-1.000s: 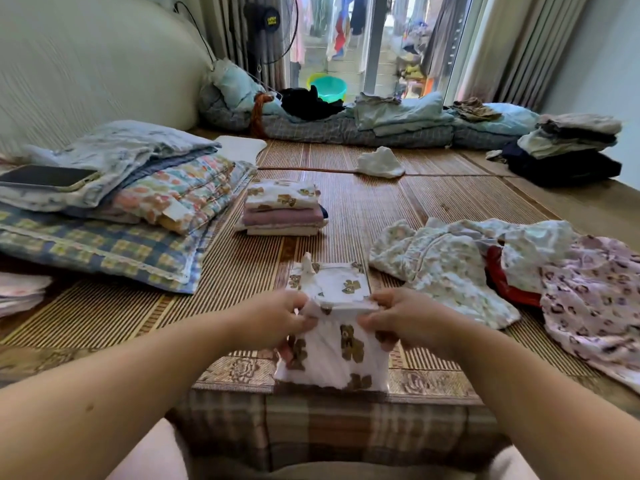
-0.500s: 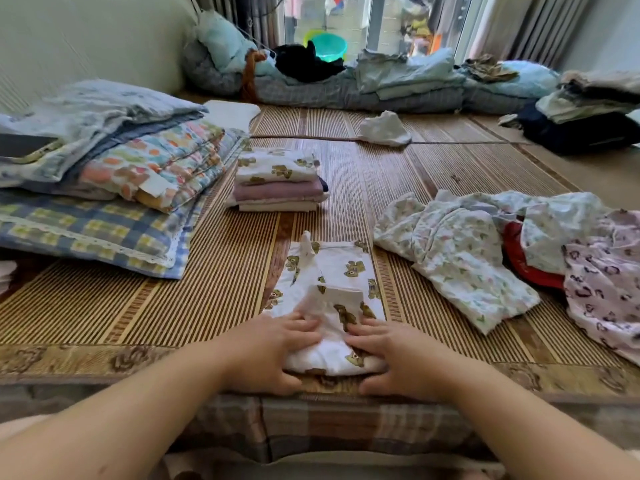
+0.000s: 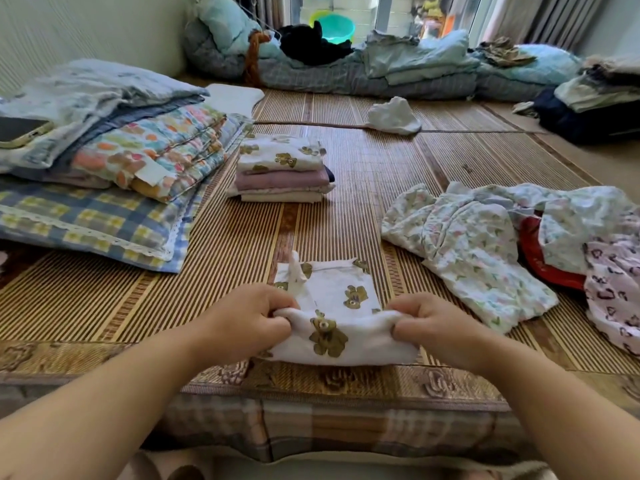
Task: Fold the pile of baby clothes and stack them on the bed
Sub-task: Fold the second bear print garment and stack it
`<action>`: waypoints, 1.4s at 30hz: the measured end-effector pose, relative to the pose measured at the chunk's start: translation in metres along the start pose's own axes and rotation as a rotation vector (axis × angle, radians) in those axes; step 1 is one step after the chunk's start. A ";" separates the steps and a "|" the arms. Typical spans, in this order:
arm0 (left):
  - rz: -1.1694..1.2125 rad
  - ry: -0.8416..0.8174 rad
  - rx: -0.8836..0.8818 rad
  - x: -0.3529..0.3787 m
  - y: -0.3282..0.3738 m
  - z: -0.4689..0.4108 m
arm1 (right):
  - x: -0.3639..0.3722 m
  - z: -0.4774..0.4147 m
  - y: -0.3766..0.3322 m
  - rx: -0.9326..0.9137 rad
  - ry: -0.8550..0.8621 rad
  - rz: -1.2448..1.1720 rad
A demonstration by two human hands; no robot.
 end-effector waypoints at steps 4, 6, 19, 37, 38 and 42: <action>0.223 0.208 -0.083 -0.020 0.008 -0.027 | -0.021 -0.031 -0.011 0.055 0.209 -0.344; 0.318 0.373 -0.123 -0.031 0.004 -0.045 | -0.024 -0.055 -0.009 0.163 0.343 -0.444; -0.186 0.347 -0.402 -0.012 -0.032 -0.081 | 0.008 -0.099 0.013 0.477 0.245 0.346; 0.359 0.219 -0.148 -0.023 -0.006 -0.064 | -0.016 -0.081 -0.018 0.238 0.236 -0.106; 0.308 0.224 -0.114 -0.038 -0.002 -0.069 | -0.025 -0.087 -0.028 0.208 0.244 -0.067; 0.173 0.321 0.049 -0.107 0.020 -0.099 | -0.073 -0.132 -0.073 0.039 0.368 0.076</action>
Point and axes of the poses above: each hand's wrist, its own z-axis away from the middle knuckle, its own x-axis out of the palm, y = z × x, the point moved 2 cm from there along -z, towards the middle knuckle, and after that the axes turned 12 degrees about z, right-handed, at the moved point
